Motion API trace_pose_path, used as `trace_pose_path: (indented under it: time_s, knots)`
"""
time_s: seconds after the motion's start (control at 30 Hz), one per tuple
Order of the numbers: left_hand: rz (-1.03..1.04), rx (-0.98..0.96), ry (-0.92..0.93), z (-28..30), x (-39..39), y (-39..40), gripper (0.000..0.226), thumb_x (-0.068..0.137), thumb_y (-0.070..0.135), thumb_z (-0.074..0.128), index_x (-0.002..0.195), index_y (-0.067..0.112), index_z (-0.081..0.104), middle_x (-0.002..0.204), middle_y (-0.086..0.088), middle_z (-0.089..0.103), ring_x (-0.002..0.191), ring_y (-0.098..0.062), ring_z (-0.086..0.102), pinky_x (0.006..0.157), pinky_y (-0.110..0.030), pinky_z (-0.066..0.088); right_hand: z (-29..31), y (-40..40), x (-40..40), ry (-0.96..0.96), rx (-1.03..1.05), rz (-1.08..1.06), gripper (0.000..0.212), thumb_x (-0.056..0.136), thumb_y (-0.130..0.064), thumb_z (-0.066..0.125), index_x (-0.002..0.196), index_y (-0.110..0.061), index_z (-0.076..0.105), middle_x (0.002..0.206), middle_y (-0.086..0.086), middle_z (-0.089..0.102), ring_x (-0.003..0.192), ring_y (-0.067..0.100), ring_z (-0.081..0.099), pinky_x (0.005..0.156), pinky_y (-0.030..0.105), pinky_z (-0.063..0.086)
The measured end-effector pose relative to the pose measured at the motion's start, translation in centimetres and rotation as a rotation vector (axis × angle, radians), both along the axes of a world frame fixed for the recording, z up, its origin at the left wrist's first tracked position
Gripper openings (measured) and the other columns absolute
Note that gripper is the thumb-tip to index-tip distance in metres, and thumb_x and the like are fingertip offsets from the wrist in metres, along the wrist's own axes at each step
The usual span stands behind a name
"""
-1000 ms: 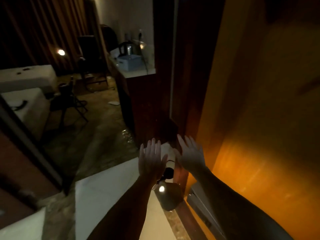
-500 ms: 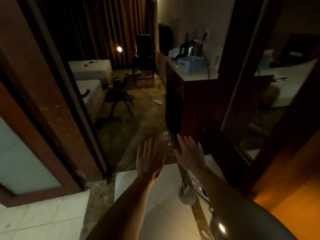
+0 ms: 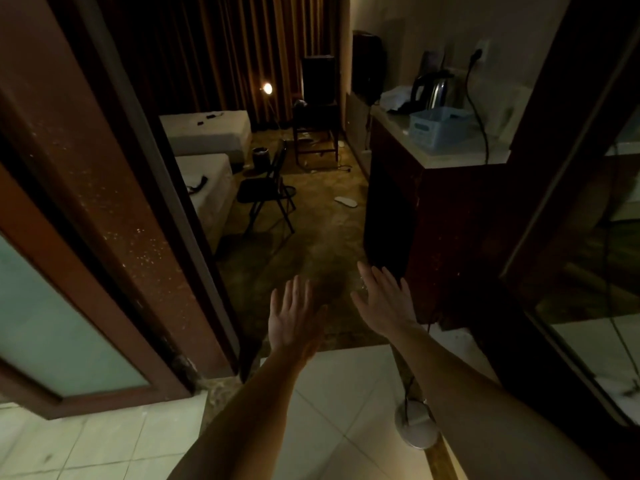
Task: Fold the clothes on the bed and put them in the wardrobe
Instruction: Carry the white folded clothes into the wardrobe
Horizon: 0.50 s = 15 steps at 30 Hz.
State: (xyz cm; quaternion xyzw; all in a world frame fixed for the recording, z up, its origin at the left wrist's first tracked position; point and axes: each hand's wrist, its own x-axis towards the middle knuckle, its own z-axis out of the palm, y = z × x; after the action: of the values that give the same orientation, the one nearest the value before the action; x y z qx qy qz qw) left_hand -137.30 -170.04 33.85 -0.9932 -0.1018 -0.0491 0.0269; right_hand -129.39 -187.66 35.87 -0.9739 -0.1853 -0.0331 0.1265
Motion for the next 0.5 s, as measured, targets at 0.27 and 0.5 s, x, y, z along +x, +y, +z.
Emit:
trace_pose_path:
  time_s: [0.27,0.5]
  knots:
    - [0.059,0.004,-0.001,-0.2,10.3,4.6,0.067,0.099,0.056,0.01,0.154,0.02,-0.005,0.162,-0.008,-0.008,0.15,-0.024,-0.004,0.121,-0.048,0.005,-0.5,4.5,11.5,0.039,-0.023,0.052,0.07,0.095,-0.06,0.035,0.153,-0.036,0.005,0.162,0.002,0.019,0.149,0.025,0.013,0.118,0.053,0.015]
    - [0.128,-0.007,-0.005,2.0,21.6,7.8,0.07,0.099,0.056,0.02,0.155,0.019,0.002,0.162,-0.01,-0.009,0.15,-0.025,-0.007,0.121,-0.049,0.004,2.4,9.5,23.0,0.118,0.029,0.105,0.068,0.099,-0.053,0.039,0.155,-0.037,0.004,0.164,0.002,0.006,0.151,0.022,-0.001,0.12,0.053,0.003]
